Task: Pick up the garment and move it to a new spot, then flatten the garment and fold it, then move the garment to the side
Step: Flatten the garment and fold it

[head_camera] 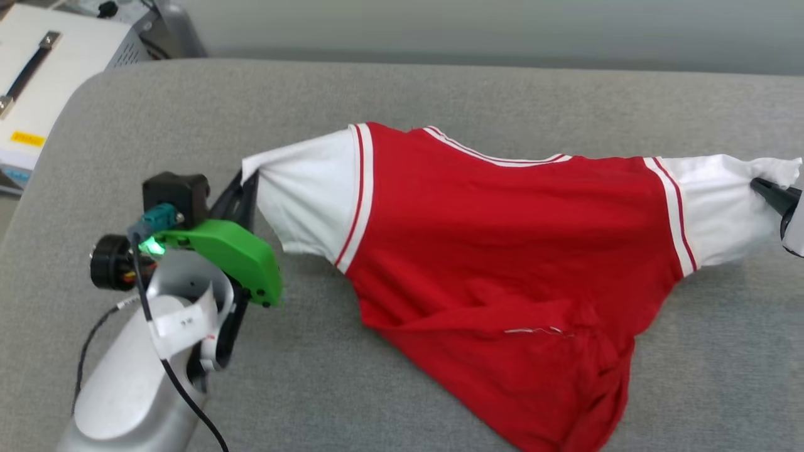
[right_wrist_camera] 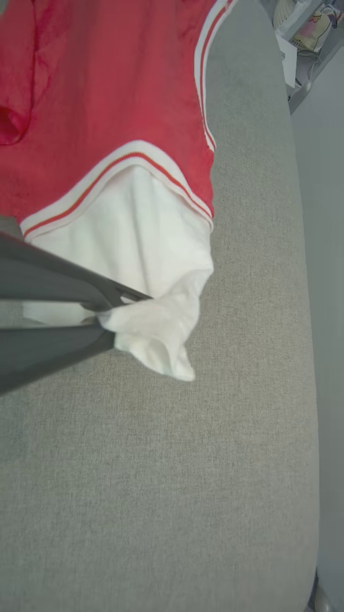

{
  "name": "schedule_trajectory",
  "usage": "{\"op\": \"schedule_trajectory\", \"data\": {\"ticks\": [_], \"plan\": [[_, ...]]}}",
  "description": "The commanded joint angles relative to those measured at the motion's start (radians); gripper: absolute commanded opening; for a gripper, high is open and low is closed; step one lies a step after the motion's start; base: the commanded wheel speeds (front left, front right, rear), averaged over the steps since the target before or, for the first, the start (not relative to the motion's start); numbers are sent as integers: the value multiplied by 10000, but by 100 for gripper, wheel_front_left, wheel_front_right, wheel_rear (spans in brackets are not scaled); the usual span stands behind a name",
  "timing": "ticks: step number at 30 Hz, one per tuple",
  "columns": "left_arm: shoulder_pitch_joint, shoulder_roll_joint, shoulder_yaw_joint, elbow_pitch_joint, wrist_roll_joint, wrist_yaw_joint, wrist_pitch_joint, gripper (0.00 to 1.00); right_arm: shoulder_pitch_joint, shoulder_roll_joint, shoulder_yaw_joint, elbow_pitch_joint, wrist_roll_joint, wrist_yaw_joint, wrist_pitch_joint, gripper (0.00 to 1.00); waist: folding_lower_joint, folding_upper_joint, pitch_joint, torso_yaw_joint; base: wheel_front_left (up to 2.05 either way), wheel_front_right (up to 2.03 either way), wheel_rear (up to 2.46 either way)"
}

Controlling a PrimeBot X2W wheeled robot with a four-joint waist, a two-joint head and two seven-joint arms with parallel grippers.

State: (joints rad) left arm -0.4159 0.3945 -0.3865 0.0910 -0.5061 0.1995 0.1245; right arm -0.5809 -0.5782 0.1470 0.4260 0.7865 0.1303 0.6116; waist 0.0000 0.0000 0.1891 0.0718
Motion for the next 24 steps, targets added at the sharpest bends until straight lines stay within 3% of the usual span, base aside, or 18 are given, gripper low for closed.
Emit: {"op": "schedule_trajectory", "data": {"ticks": [1,6,12,17,24], "plan": [[-411,128,135,82,-119,-71,-72,0,164,-52,-133,-252,-148,4,-18,0,0,0,-464,-380,0,0,0],[-1519,113,487,806,-337,-399,-426,0,113,41,-590,-1077,-786,4,9,0,0,0,-612,-633,0,0,0],[-3560,-84,575,2416,-342,-894,-758,0,-1016,339,-1052,-1095,-1836,4,-250,0,0,0,-435,-856,0,0,0],[-5603,-130,617,3882,-134,-1164,-1025,0,-2803,606,-1088,-695,-2654,4,-686,0,0,0,234,-1052,0,0,0],[-8435,-10,747,5549,247,-1187,-1406,0,-5758,738,-869,332,-3916,4,-2377,0,0,0,1437,-1275,0,0,0]]}}
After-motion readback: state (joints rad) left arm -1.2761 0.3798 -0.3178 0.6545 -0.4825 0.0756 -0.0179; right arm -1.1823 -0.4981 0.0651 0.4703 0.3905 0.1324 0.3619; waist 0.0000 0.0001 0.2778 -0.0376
